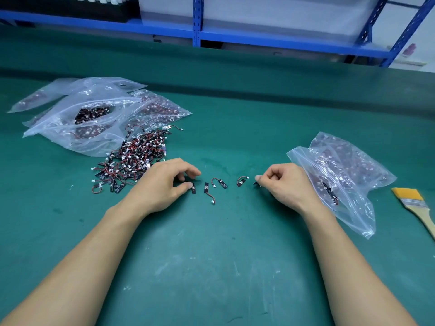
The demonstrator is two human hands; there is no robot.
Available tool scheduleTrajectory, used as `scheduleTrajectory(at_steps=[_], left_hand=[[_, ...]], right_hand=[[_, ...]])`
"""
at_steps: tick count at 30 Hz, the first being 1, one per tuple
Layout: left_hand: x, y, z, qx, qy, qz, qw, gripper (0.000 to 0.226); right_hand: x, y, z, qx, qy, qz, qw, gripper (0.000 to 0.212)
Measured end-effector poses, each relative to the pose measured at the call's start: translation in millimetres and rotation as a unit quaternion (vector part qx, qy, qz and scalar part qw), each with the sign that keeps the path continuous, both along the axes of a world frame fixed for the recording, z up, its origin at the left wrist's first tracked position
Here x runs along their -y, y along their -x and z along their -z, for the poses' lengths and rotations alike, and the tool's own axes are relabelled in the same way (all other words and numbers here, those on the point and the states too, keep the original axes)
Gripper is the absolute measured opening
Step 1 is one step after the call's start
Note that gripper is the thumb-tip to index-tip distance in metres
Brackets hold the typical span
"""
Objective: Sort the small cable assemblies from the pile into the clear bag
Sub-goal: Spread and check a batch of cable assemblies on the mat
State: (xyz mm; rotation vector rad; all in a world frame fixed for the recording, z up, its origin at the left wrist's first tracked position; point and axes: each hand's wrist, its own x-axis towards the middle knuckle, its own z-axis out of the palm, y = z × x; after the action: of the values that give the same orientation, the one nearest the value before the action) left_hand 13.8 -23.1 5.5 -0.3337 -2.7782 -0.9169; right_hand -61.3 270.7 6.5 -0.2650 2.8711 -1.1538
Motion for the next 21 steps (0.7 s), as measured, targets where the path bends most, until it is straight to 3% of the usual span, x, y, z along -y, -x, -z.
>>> scheduleTrajectory(at_steps=[6,13,21], left_hand=[[-1.7,-0.1,-1.6,-0.041,-0.018,-0.021,0.999,0.024],[0.8,0.0,3.8,0.007,0.011,0.007,1.0,0.033],[-6.5,3.1,8.2,-0.052,0.015,0.009,0.998,0.023]], right_hand=[[-3.2,2.9,-2.7,0.006,-0.039,0.027,0.999,0.018],[-5.3,2.8,-2.4,0.017,-0.046,0.008,0.999,0.014],[-1.8,0.6,0.1,-0.003,-0.033,-0.002,0.999,0.017]])
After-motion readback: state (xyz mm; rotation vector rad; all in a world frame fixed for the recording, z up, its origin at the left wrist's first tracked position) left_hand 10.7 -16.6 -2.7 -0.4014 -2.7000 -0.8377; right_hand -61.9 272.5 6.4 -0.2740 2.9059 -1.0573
